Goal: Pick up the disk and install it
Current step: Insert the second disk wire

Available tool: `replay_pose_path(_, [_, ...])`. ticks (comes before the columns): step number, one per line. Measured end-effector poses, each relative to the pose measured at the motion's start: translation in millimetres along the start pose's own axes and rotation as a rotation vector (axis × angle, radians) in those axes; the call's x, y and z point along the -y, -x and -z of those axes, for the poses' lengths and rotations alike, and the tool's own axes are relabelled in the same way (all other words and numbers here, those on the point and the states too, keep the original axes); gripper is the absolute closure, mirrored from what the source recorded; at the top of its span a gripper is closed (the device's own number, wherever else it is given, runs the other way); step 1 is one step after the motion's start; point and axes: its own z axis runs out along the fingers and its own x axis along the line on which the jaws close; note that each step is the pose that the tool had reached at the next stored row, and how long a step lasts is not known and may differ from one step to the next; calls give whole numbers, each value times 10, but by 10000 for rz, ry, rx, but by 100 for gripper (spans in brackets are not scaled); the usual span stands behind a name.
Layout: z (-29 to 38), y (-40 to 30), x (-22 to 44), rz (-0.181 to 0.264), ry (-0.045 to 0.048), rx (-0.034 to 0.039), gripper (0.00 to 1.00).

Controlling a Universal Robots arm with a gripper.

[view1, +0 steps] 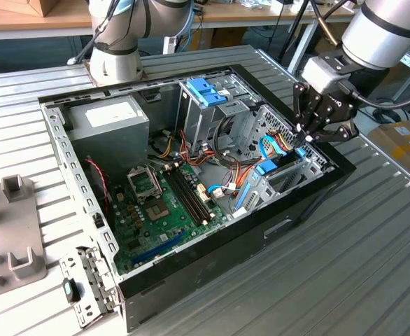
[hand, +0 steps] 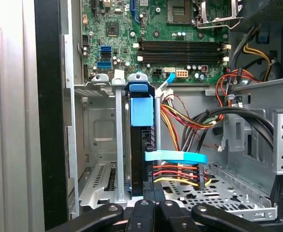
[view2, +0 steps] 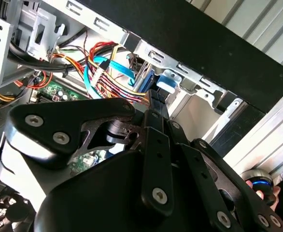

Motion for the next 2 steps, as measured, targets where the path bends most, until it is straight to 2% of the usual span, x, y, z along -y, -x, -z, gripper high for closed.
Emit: replay_pose_path(2, [0,0,2,0,0,1,89])
